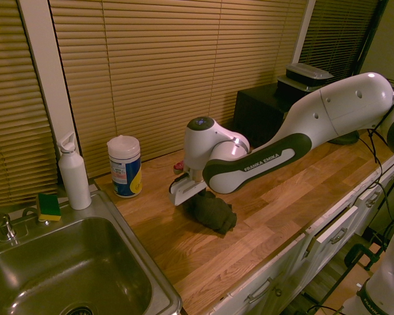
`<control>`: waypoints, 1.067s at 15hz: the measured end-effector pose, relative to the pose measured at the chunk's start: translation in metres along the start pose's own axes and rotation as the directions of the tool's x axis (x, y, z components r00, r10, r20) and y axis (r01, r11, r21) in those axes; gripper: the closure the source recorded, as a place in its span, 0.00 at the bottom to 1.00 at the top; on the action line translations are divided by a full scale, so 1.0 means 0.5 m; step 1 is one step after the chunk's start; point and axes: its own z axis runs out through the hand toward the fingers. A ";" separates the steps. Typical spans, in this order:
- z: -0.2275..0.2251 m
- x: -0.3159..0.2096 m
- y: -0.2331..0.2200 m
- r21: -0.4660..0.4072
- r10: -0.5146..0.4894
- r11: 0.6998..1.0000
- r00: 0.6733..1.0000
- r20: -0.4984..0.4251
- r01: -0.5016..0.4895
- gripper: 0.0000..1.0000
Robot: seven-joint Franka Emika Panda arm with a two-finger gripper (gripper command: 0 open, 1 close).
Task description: Clear the spill
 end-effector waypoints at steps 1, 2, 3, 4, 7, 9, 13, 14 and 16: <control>0.000 -0.018 -0.017 0.000 -0.006 1.000 1.000 -0.001 0.006 1.00; 0.001 -0.032 -0.034 -0.002 -0.009 1.000 1.000 0.000 0.009 1.00; 0.003 -0.044 -0.053 -0.003 -0.011 1.000 1.000 0.003 0.011 1.00; 0.001 -0.055 -0.070 -0.005 -0.014 1.000 1.000 0.005 0.014 1.00; -0.005 -0.080 -0.118 0.001 -0.008 1.000 1.000 0.009 0.008 0.00; -0.006 -0.082 -0.132 -0.005 -0.003 1.000 1.000 0.010 0.003 0.00; -0.008 -0.077 -0.135 -0.007 0.000 1.000 1.000 0.010 0.000 0.00; -0.008 -0.077 -0.135 -0.007 0.001 1.000 1.000 0.010 -0.001 0.00; -0.010 -0.077 -0.135 -0.005 0.001 1.000 1.000 0.009 -0.001 0.00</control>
